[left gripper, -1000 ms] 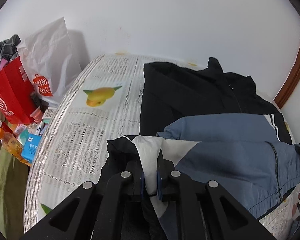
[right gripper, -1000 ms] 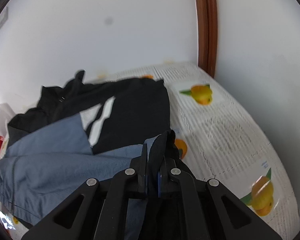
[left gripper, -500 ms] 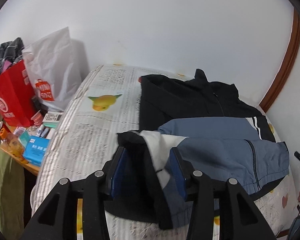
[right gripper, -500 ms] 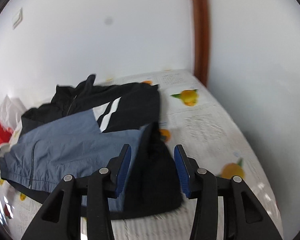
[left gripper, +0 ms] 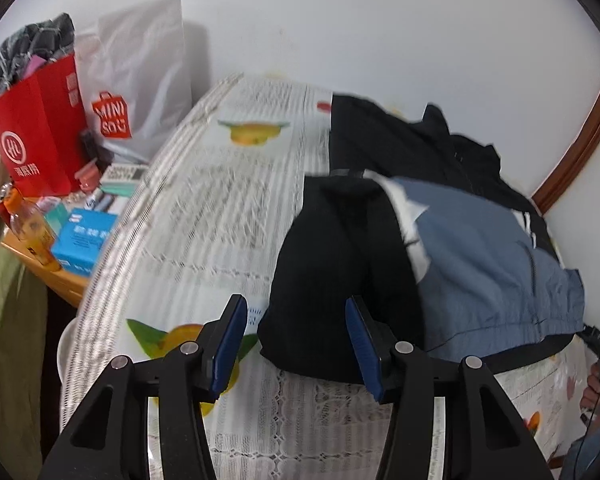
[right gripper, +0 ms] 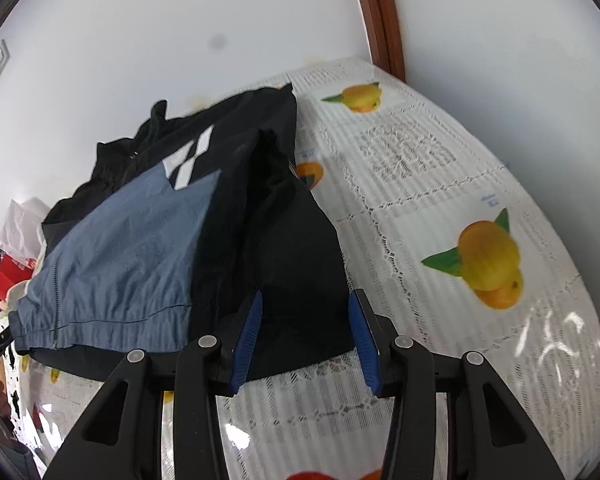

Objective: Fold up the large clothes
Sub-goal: 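Lift the hem with both tools and fold it toward the collar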

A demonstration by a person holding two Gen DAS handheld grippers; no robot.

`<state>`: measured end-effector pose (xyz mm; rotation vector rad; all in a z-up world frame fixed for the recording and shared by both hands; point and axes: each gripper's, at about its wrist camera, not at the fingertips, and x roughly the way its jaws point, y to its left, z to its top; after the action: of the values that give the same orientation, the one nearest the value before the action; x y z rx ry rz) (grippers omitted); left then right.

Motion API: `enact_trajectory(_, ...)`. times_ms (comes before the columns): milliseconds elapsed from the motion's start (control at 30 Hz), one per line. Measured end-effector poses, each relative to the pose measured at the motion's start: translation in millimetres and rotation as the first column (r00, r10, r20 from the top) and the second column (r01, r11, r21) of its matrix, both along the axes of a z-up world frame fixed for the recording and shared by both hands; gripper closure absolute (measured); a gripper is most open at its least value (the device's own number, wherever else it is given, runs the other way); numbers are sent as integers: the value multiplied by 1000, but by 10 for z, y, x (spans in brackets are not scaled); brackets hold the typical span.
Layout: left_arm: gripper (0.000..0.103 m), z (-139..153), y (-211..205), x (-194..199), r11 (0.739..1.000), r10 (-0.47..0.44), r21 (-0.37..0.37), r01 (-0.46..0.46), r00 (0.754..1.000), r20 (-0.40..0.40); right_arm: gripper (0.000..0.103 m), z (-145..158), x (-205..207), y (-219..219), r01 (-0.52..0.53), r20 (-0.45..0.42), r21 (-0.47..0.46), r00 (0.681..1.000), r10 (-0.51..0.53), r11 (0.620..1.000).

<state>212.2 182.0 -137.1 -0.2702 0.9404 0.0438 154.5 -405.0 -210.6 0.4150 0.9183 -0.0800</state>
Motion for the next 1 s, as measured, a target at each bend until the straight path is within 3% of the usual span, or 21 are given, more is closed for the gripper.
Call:
enact_trajectory(233, 58, -209, -112, 105, 1000, -16, -10, 16, 999, -33, 60, -98, 156, 53, -17, -20, -10, 1000, 17, 1000)
enact_trajectory(300, 76, -217, -136, 98, 999, -26, -29, 25, 999, -39, 68, -98, 158, 61, -32, -17, -15, 999, 31, 999)
enact_trajectory(367, 88, -185, -155, 62, 1000, -18, -7, 17, 999, -34, 88, -65, 129, 103, -60, -12, -42, 998, 59, 997)
enact_trajectory(400, 92, -168, -163, 40, 1000, -24, -6, 24, 999, -30, 90, -51, 107, 113, -67, -7, -49, 998, 67, 997)
enact_trajectory(667, 94, -20, -147, -335, 999, -22, 25, 23, 1000, -16, 94, 37, -166, 145, -102, -5, -48, 995, 102, 994)
enact_trajectory(867, 94, -35, -88, -667, 1000, -22, -3, 22, 999, -35, 94, 74, -494, 151, -121, 1, -40, 993, 121, 992)
enact_trajectory(1000, 93, -20, -132, -825, 1000, -29, 6, 29, 999, -34, 93, 111, -700, 181, -108, -24, -115, 994, 106, 987)
